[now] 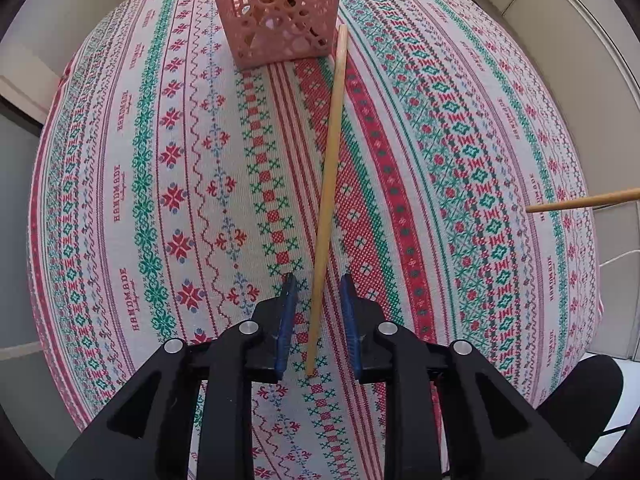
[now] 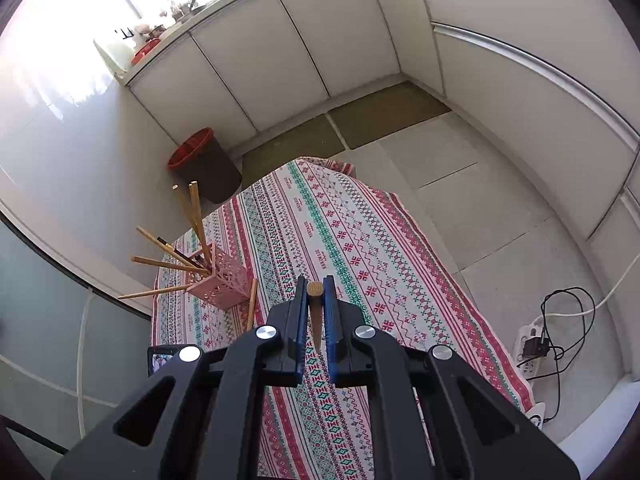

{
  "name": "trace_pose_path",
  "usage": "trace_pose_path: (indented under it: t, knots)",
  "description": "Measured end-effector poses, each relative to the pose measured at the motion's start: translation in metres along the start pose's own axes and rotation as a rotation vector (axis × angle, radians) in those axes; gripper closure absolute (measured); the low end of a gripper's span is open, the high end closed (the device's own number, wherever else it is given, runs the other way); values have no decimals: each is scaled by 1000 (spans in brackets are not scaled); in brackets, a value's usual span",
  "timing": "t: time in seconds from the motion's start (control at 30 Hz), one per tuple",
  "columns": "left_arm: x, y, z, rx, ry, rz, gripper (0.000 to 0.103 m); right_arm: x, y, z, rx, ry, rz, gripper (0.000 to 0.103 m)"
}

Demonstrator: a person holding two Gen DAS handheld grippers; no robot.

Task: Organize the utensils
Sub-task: 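Carry the left tool's chopstick above the pink basket while the right tool carries its chopstick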

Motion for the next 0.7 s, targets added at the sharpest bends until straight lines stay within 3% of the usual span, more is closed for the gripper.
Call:
trace_pose_path:
  t: [0.1, 0.13, 0.17, 0.3, 0.53, 0.7]
  knots:
    - [4, 7, -1, 55, -42, 29, 83, 4, 8, 3, -19, -15, 10, 95]
    - [5, 11, -2, 55, -42, 31, 88, 5, 10, 2, -24, -21, 13, 95]
    - [9, 17, -3, 52, -38, 31, 98, 6, 12, 1, -27, -26, 14, 95]
    - [17, 42, -15, 75, -8, 41, 99, 7, 14, -9, -25, -39, 6, 95]
    - [9, 77, -123, 307, 54, 21, 99, -8, 5, -36, 36, -85, -41, 95]
    - [0, 66, -177, 402, 33, 27, 99, -14, 4, -41, 32, -99, -47, 95]
Point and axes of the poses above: each gripper's, at about its wrist camera, not at the fingertips, and z roughly the way its jaws point, x to its right, y to its underside, the point moved 8 cm from there along z, roughly the way its jaws point, and after that the axes turned 1 degree about -y, right-handed, at the moved point
